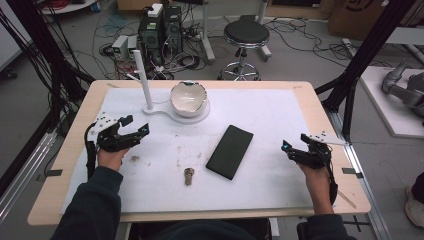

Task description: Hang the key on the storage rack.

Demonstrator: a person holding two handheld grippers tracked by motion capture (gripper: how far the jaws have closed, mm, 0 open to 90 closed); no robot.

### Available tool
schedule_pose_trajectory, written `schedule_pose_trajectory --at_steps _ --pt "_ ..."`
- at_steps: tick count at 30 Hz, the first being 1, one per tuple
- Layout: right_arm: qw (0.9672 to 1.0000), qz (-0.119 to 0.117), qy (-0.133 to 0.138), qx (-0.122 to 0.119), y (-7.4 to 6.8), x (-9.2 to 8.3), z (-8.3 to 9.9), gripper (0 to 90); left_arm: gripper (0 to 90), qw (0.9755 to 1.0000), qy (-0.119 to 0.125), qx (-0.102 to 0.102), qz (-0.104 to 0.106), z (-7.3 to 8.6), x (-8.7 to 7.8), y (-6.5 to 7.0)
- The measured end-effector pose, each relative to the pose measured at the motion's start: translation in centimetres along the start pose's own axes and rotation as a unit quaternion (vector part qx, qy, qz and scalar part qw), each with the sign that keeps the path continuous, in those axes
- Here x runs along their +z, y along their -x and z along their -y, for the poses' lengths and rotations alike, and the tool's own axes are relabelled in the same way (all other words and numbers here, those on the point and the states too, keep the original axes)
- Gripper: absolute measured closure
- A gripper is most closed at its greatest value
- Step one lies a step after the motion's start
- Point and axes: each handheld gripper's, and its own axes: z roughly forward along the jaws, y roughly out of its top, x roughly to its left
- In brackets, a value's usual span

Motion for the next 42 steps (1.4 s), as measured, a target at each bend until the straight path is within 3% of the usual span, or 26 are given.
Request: schedule_pose_trajectory --at_steps 13,23,27,31,34,36,39,42 --pt "1.0000 -0.002 0.001 0.007 0.4 0.0 0.1 21.1 25.7 1.0000 -0.003 0.001 0.005 0.1 0.1 0.2" --pt "0.9999 -0.009 0.005 -0.011 -0.7 0.3 -0.4 21.2 31.9 0.9992 -0.002 0.013 0.037 0.2 -0.5 1.4" --pt "0.9999 -0.010 0.005 -0.005 -0.7 0.4 -0.4 21.2 29.8 0.9987 -0.005 0.008 0.050 0.3 -0.3 1.9" --pt "0.9999 -0.012 0.003 -0.004 -0.6 0.5 -0.4 21.2 25.6 0.9969 -0.026 0.009 0.074 0.8 0.5 3.1" --pt "0.9999 -0.012 0.002 -0.006 -0.6 0.6 -0.4 21.2 26.1 0.9945 -0.040 0.017 0.095 0.9 1.1 4.1" --pt "0.9999 -0.013 0.001 -0.005 -0.5 0.5 -0.3 21.2 33.4 0.9913 -0.052 0.024 0.118 1.1 1.4 4.7" --pt "0.9999 -0.012 0.001 -0.003 -0.4 0.5 -0.3 21.2 44.7 0.9843 -0.075 0.035 0.156 1.4 2.1 5.8" --pt "0.9999 -0.010 0.003 0.000 -0.4 0.3 -0.3 21.3 53.3 0.9749 -0.099 0.058 0.191 1.7 2.6 7.3"
